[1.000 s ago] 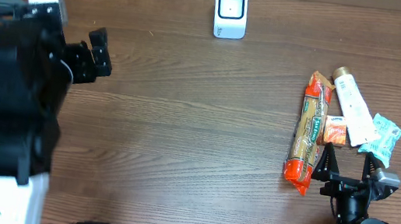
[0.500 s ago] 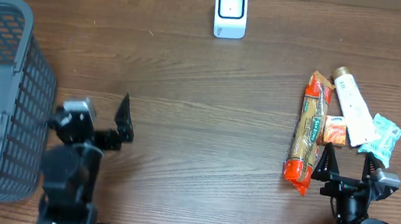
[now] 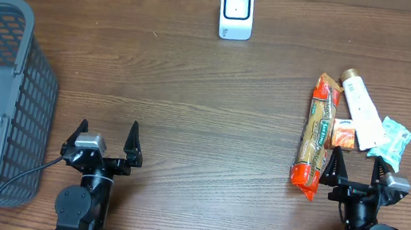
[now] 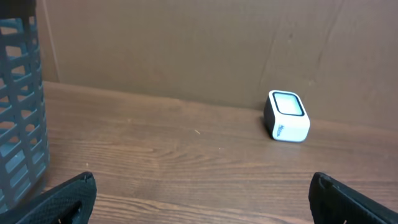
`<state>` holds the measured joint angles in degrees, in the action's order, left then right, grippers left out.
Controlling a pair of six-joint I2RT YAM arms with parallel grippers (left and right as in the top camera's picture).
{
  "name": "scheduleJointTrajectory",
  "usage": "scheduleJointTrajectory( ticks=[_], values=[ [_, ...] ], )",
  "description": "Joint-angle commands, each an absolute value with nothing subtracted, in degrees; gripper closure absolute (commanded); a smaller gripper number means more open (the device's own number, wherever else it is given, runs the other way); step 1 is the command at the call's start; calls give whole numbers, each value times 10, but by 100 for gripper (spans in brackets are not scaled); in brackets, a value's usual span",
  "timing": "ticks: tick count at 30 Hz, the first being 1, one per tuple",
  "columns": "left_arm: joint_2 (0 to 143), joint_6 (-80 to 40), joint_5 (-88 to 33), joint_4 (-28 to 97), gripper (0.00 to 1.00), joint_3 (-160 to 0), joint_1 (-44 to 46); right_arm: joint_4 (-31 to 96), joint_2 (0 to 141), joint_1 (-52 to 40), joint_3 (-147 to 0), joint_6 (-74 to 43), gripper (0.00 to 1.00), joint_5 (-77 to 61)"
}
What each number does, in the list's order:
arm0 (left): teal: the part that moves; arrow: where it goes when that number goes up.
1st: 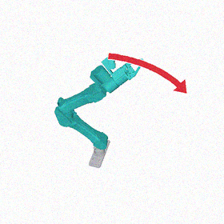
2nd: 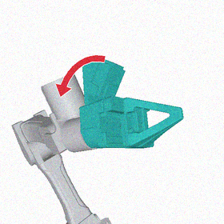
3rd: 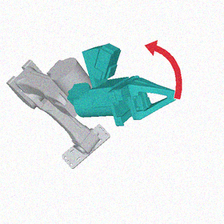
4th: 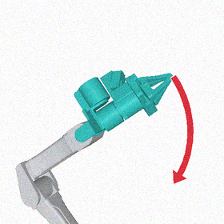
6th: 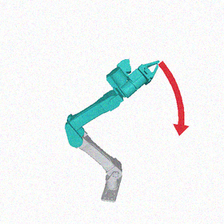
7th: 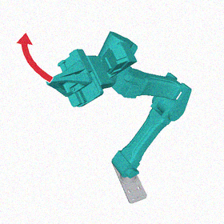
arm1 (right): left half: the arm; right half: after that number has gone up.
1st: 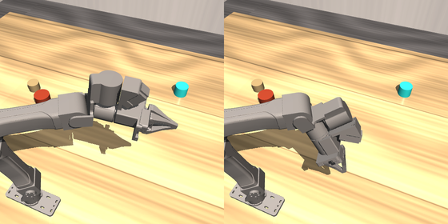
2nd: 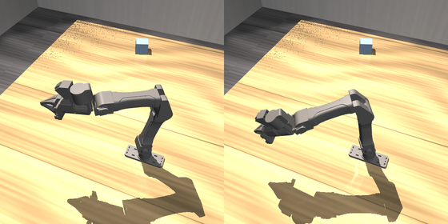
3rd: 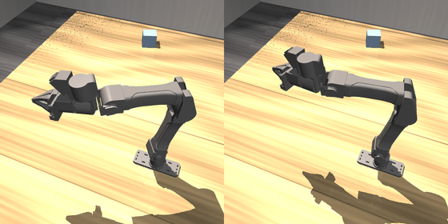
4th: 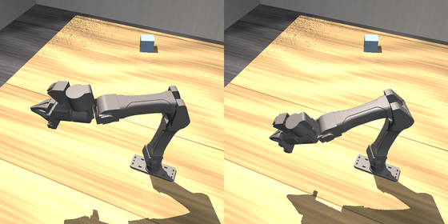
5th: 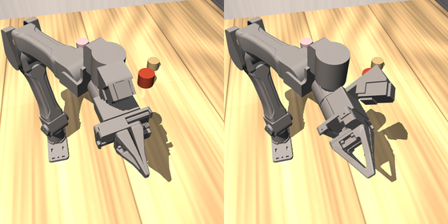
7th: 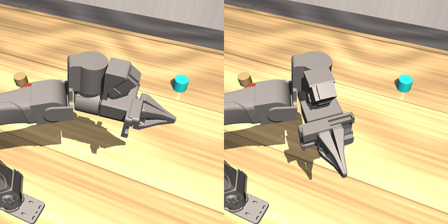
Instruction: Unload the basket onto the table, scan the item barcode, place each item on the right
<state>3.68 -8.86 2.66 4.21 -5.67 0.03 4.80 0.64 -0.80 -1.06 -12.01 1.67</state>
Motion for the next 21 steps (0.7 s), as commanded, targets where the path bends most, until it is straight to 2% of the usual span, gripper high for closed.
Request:
scheduleJointTrajectory(
  ticks=[1, 10, 17, 21],
  values=[
    [20, -90, 40, 27, 0, -34, 2, 46, 2, -10, -4, -122, 0, 14],
    [2, -93, 32, -59, 0, -3, 2, 46, 2, -10, -4, -122, 0, 14],
    [3, -90, 30, 42, 0, -3, 0, 46, 2, -10, -4, -122, 0, 14],
    [6, -90, 30, 42, 0, -3, 0, 46, 2, -10, -4, -122, 0, 14]
  ],
)
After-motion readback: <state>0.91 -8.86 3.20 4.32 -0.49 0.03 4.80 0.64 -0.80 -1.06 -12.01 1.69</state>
